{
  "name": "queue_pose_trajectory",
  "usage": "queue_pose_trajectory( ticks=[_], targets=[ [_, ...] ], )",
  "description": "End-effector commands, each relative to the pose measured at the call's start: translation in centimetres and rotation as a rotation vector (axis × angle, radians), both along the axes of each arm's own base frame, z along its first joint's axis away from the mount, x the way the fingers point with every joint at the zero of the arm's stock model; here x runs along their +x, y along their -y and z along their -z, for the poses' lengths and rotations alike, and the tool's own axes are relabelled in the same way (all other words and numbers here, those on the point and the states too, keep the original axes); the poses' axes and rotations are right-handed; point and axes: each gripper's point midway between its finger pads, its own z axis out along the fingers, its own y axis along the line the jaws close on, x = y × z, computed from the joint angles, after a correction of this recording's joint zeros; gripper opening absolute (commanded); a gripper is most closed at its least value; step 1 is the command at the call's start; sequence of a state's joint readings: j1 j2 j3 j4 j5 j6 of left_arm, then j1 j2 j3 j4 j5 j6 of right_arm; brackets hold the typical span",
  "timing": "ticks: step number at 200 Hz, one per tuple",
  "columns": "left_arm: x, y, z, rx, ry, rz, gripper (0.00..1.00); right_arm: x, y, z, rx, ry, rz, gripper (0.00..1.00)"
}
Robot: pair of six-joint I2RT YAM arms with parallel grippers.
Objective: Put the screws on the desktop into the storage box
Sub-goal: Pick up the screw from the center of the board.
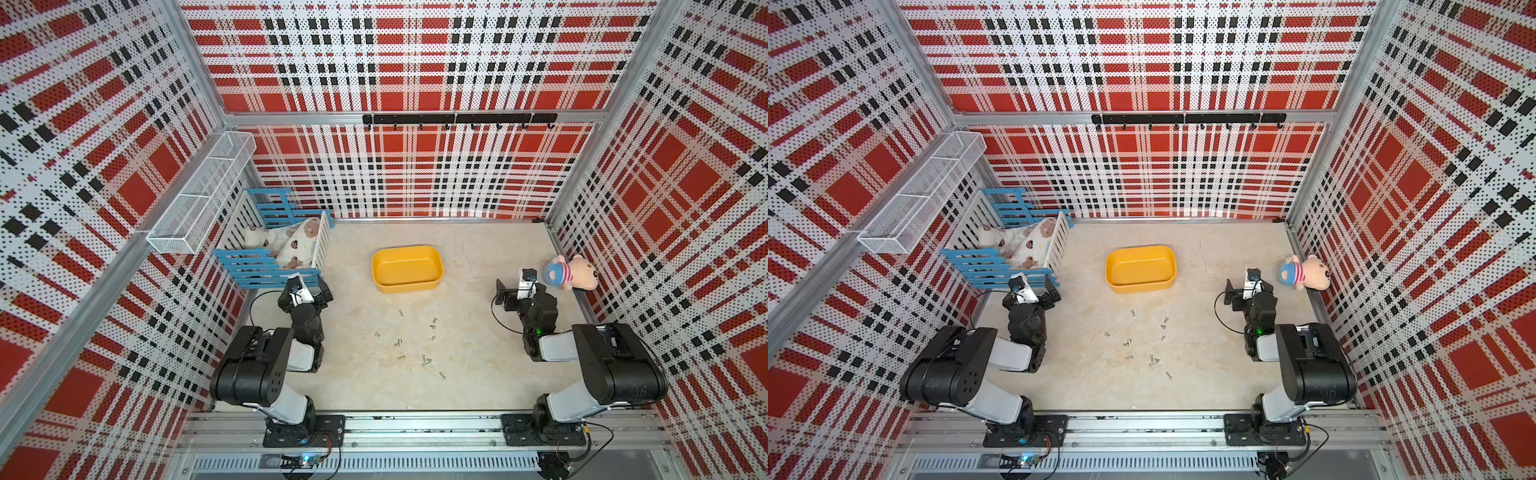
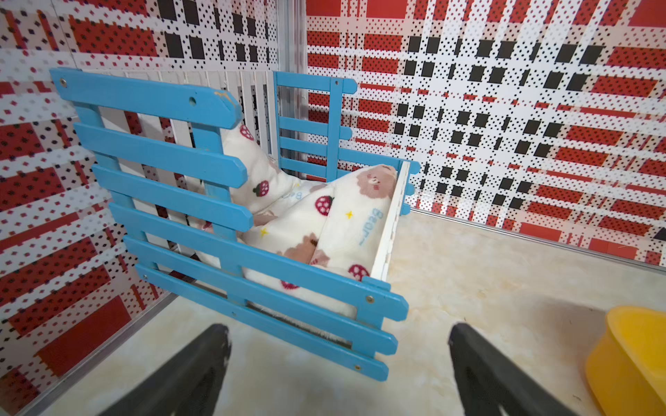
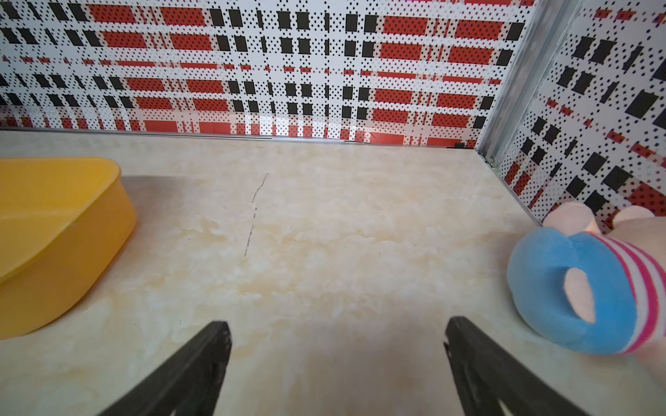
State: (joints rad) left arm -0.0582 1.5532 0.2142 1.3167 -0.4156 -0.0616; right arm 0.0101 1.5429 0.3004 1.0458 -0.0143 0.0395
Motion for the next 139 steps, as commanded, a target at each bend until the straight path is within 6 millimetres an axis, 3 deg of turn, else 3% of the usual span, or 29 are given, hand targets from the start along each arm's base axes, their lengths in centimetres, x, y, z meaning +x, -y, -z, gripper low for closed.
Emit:
queue_pose_trajectory(
  ticks=[1, 139],
  targets=[
    [0.05, 0.03, -0.63, 0.002, 0.024, -0.001, 0.99, 0.39, 0.26, -0.60, 0.004, 0.020, 0.011, 1.00],
    [0.21, 0.04, -0.62, -0.001, 0.024, 0.014, 0.99, 0.35, 0.27, -0.70, 0.003, 0.024, 0.012, 1.00]
  ],
)
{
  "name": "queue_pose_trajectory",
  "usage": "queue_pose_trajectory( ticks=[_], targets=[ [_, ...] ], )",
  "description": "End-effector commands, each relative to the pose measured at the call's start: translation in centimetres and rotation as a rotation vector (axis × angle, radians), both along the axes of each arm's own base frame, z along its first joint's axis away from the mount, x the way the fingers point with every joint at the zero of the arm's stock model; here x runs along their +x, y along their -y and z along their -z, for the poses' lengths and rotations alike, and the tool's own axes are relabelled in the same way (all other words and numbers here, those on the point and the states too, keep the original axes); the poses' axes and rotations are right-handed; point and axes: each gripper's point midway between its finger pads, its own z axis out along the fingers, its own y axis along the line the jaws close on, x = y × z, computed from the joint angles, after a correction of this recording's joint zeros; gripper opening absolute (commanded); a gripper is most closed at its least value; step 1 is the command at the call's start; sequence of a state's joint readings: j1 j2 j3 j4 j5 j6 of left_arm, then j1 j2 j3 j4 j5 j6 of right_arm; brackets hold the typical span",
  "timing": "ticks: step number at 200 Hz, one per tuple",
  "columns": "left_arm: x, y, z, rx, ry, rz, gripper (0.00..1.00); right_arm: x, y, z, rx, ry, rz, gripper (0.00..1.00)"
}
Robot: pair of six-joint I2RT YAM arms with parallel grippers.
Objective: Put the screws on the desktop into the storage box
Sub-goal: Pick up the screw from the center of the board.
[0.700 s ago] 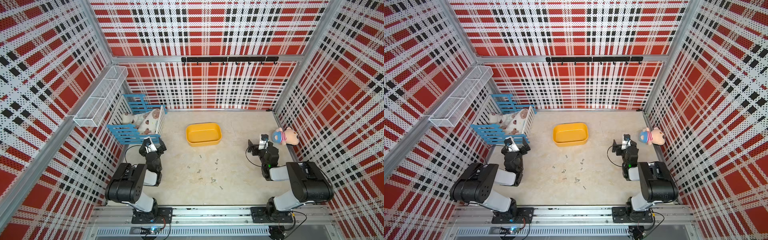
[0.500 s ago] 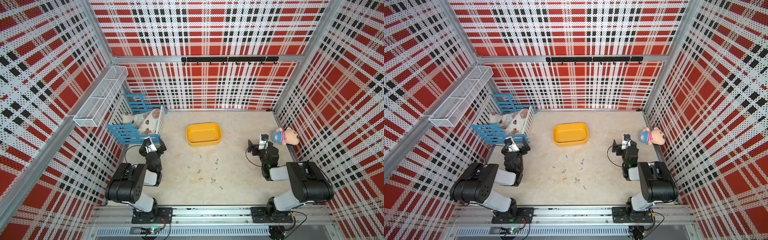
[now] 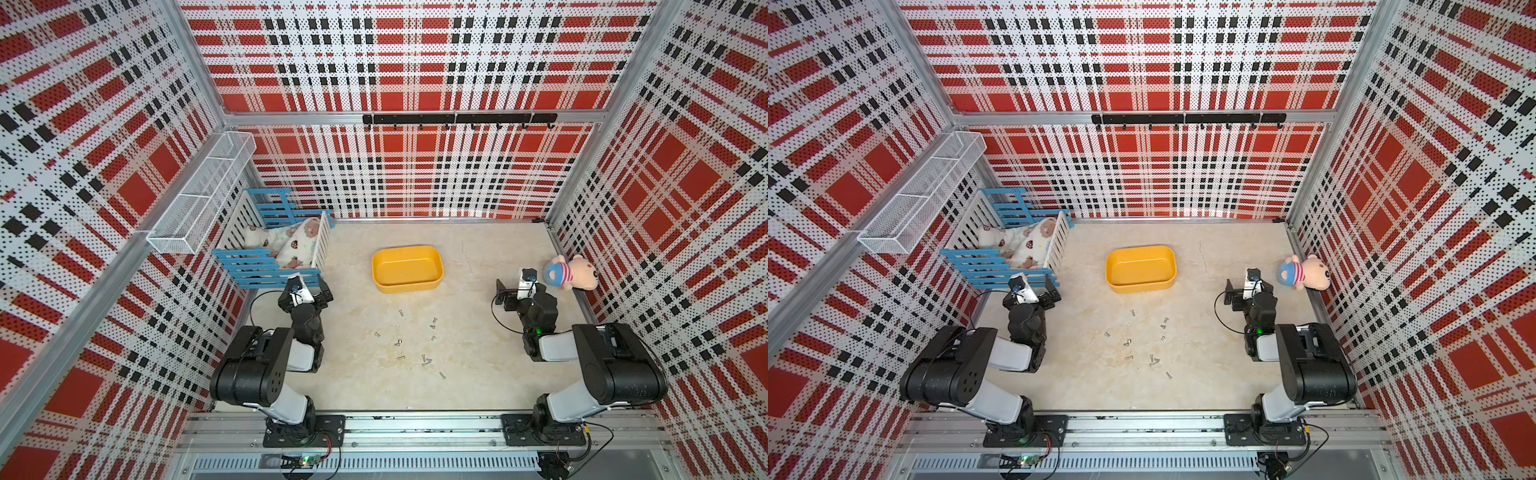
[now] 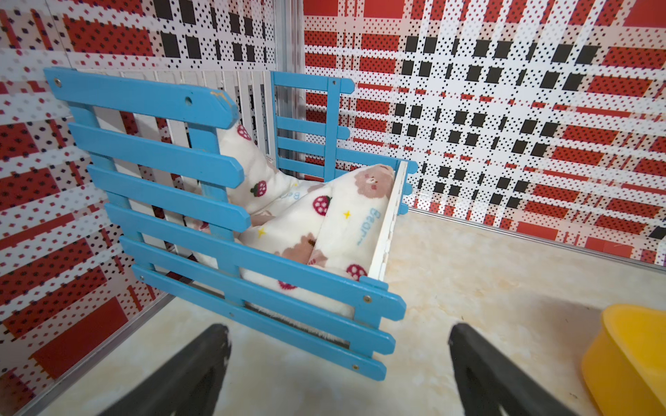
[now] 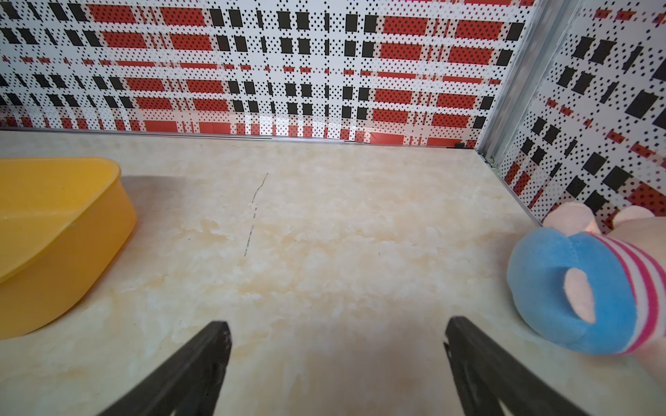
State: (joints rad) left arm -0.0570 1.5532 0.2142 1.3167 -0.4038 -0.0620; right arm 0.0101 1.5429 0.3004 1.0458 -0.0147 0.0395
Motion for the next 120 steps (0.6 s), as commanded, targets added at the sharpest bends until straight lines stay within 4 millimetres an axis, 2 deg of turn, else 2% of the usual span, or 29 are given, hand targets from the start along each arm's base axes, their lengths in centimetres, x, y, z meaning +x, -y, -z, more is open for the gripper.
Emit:
queue_pose_trajectory(
  ticks=[1, 79, 88, 103, 120],
  targets=[
    [0.1, -0.2, -0.6, -0.002, 0.024, 0.002, 0.99, 0.3, 0.3, -0.7, 0.003, 0.023, 0.012, 1.00],
    [0.2, 0.0, -0.6, -0.006, 0.025, 0.018, 1.00, 0.5, 0.7, -0.8, 0.006, 0.016, 0.036, 1.00],
    [0.1, 0.0, -0.8, -0.006, 0.031, 0.017, 0.97, 1.4, 1.0, -1.5, 0.012, -0.012, 0.054, 1.00],
    [0.5, 0.1, -1.6, 0.016, 0.006, -0.008, 0.92, 3.8, 1.4, -2.0, 0.025, -0.189, 0.092, 1.00],
    [0.9, 0.2, -3.9, 0.030, -0.025, -0.093, 0.91, 5.0, 0.7, -4.0, -0.013, -0.214, 0.106, 1.00]
  ],
)
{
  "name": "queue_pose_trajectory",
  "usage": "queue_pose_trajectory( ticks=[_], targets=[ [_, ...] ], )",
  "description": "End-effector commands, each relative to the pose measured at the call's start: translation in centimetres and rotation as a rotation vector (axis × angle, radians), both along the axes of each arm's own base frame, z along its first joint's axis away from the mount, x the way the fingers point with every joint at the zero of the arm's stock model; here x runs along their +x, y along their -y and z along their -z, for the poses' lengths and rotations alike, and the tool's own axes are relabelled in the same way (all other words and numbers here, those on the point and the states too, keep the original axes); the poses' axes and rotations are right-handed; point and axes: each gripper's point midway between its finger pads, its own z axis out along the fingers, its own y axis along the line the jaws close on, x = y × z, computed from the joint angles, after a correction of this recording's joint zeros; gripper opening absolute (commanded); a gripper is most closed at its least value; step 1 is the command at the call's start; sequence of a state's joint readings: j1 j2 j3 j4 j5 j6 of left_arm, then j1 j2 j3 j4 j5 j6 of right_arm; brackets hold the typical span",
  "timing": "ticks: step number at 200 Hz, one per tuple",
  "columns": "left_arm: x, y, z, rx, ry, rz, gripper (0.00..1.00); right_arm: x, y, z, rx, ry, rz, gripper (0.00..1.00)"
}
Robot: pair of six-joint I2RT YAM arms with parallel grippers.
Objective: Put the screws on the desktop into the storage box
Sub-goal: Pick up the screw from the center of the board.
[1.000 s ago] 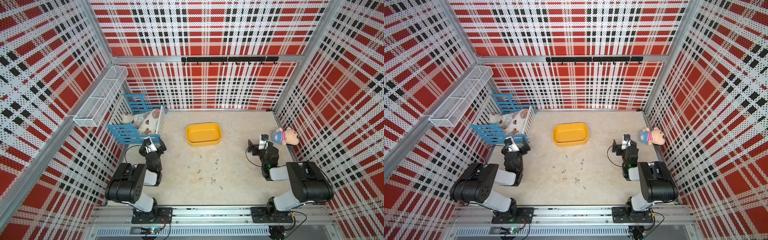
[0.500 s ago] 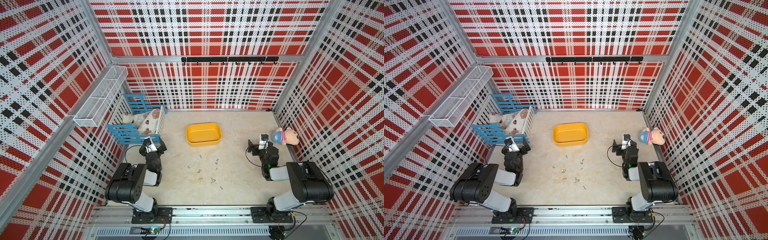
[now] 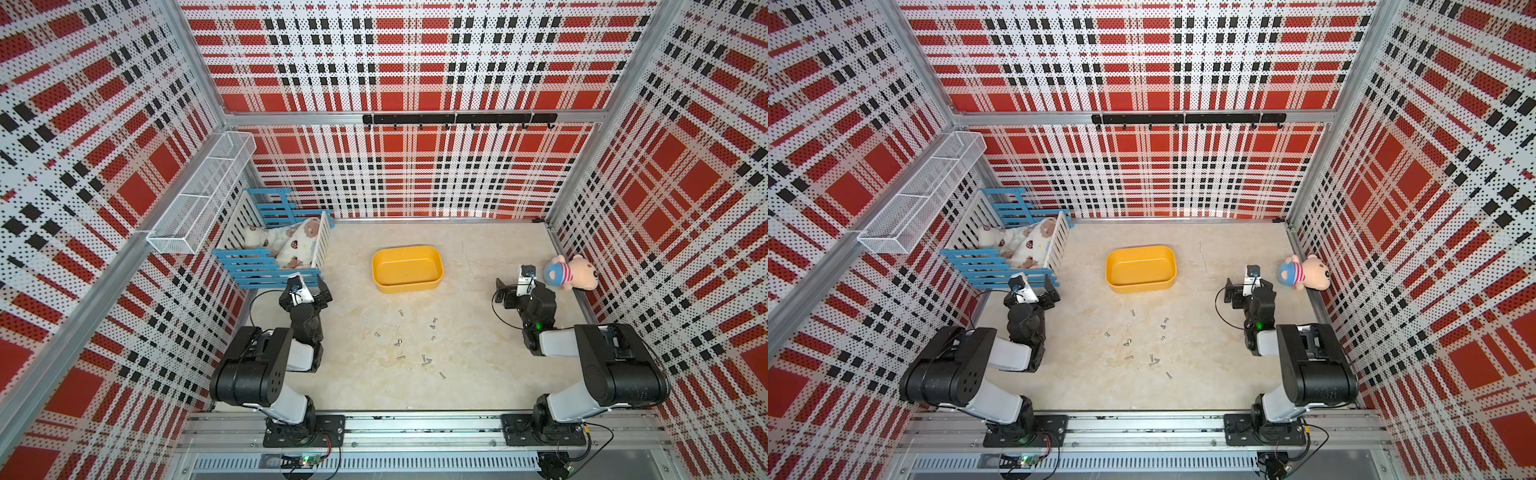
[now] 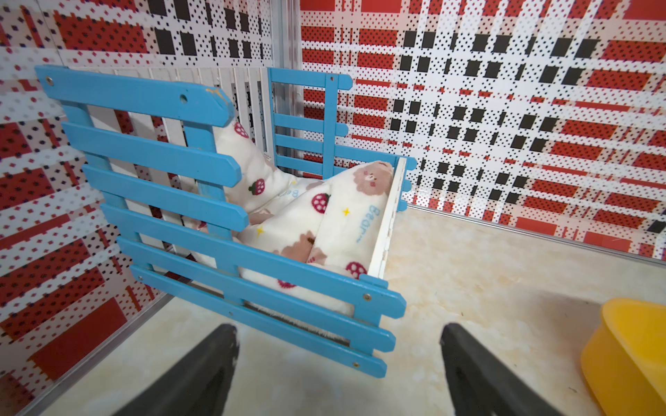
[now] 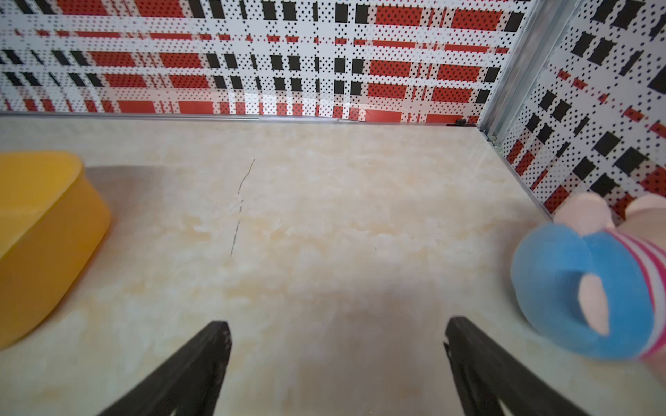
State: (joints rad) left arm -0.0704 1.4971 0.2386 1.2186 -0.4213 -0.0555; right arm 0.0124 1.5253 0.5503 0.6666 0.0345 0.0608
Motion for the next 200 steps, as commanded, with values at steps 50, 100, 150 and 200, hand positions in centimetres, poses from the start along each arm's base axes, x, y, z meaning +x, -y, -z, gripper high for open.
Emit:
queue_pose_trajectory(
  ticks=[50, 100, 150, 200],
  targets=[
    [2.8, 6.4, -10.6, -0.035, -0.151, 0.030, 0.85, 0.8, -6.3, -5.3, -0.136, -0.276, 0.061, 1.00],
    [3.5, 9.6, -12.4, -0.099, -0.346, 0.187, 0.78, -3.0, -14.9, -8.5, 0.100, -0.320, -0.137, 1.00],
    [2.6, 7.9, -7.5, -0.168, -0.457, 0.225, 0.71, -8.2, -21.3, -5.5, 0.115, -0.512, -0.230, 1.00],
    [3.8, 8.8, -4.3, -0.256, -0.521, 0.290, 0.68, -10.6, -22.9, 0.1, 0.223, -0.692, -0.147, 0.85]
  ],
)
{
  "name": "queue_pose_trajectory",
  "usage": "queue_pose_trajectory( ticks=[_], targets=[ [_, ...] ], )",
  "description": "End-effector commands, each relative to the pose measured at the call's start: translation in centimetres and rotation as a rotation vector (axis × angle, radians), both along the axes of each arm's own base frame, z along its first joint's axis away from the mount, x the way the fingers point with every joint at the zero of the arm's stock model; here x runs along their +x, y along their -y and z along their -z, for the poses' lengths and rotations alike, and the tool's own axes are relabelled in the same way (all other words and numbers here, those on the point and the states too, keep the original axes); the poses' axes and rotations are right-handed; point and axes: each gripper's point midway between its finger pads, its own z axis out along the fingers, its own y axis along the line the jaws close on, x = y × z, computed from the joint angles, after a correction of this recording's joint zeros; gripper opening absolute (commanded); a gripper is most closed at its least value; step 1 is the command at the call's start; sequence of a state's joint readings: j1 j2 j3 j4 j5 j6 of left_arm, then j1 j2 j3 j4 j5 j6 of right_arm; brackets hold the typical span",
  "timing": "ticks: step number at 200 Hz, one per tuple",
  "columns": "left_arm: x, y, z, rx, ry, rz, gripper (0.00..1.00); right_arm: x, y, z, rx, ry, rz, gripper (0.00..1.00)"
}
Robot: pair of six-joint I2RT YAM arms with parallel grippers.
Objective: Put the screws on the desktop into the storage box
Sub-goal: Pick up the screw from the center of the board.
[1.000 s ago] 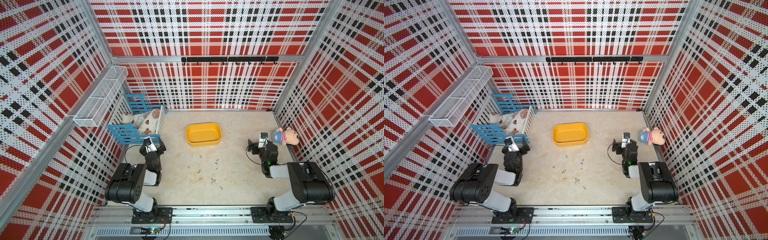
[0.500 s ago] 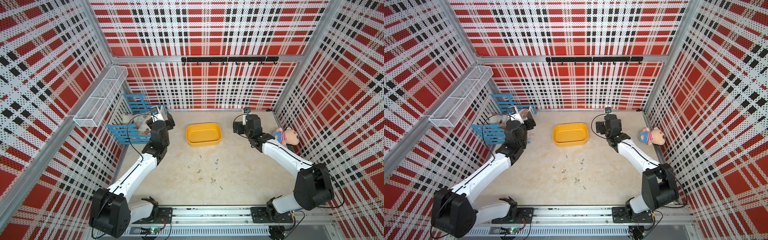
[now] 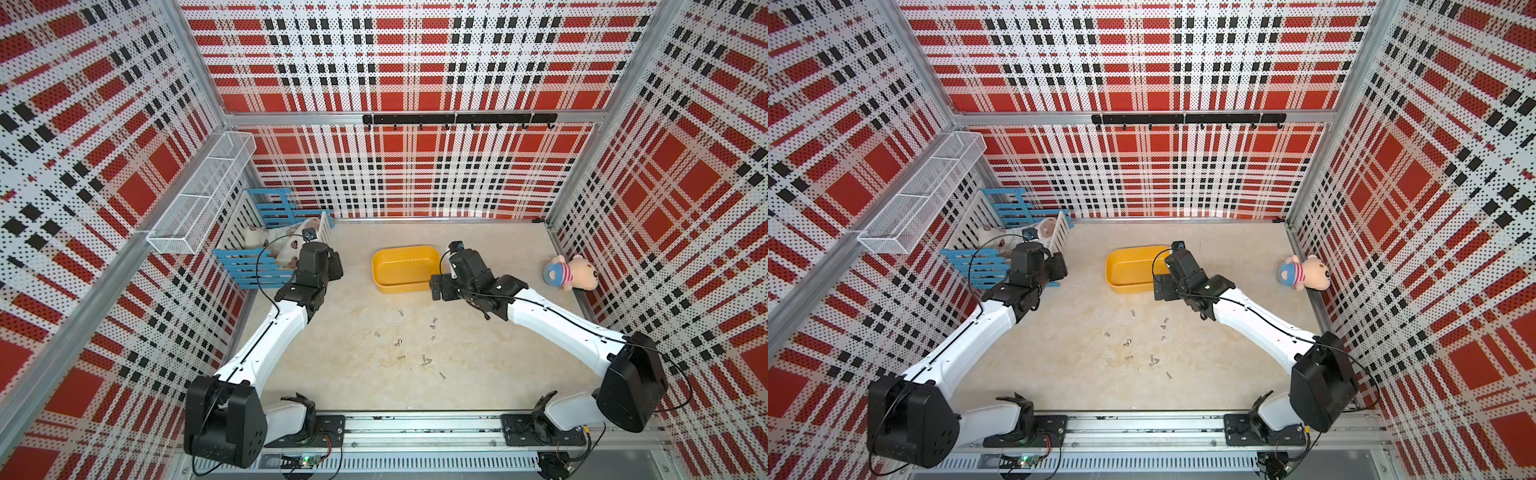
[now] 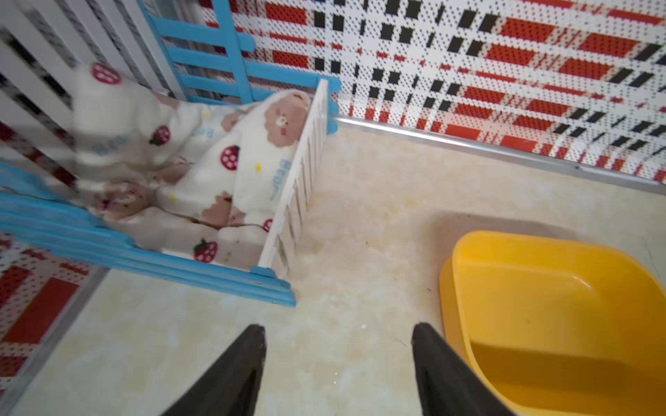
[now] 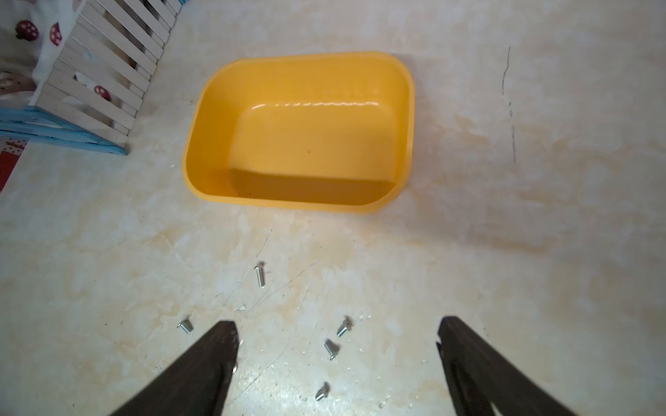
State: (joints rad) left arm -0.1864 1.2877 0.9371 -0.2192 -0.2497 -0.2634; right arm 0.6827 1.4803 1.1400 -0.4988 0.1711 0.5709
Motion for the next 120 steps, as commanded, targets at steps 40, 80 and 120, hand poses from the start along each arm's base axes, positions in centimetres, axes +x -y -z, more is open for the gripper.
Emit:
queue_pose_trajectory(
  ticks=[40, 80, 120],
  targets=[
    [0.5, 1.2, 2.4, -0.093, -0.063, 0.059, 0.67, -1.0, 1.0, 6.8, -0.089, -0.241, 0.149, 0.64],
    [0.4, 0.8, 2.5, -0.078, -0.071, 0.045, 0.66, -0.6, 0.5, 9.0, -0.128, -0.302, 0.162, 0.51],
    [0.3, 0.4, 3.1, -0.057, -0.093, 0.029, 0.65, -0.6, 0.3, 10.6, -0.135, -0.344, 0.191, 0.43]
  ],
)
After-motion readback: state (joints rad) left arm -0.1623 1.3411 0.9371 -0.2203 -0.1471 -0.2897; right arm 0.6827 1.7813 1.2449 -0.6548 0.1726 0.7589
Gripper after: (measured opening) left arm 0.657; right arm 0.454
